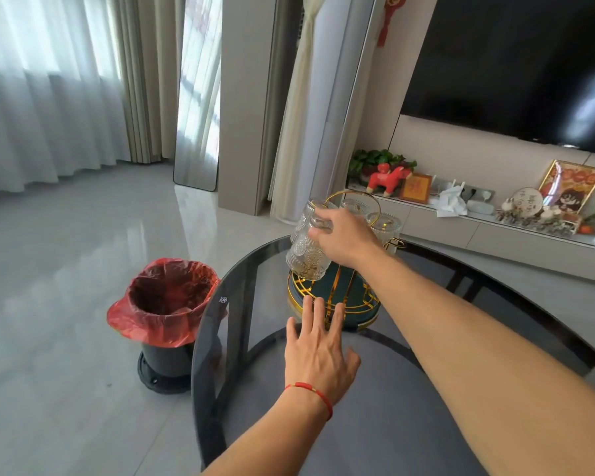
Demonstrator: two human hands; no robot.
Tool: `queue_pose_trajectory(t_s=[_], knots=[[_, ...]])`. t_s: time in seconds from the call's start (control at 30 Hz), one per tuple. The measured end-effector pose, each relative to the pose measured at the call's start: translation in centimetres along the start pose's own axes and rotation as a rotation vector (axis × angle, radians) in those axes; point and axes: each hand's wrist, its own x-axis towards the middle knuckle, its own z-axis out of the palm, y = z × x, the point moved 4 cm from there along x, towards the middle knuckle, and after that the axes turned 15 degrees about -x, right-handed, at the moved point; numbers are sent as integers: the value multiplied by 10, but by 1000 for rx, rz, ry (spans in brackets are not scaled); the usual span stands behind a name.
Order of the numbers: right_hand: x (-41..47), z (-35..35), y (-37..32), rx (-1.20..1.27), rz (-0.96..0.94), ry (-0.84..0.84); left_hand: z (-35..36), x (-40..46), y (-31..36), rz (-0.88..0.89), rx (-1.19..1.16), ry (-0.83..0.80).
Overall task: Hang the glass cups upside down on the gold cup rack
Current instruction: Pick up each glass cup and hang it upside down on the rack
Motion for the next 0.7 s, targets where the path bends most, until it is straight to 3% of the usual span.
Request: queue_pose_trajectory(t_s=[0.33, 0.6, 0.7], knots=[[-20, 3, 10, -201, -56, 30, -2, 0, 3, -7, 33, -8], [-114, -20, 66, -9, -34, 253, -10, -1, 14, -29, 154, -55], [-171, -27, 104, 37, 23, 282, -8, -4, 36, 90, 212, -89]])
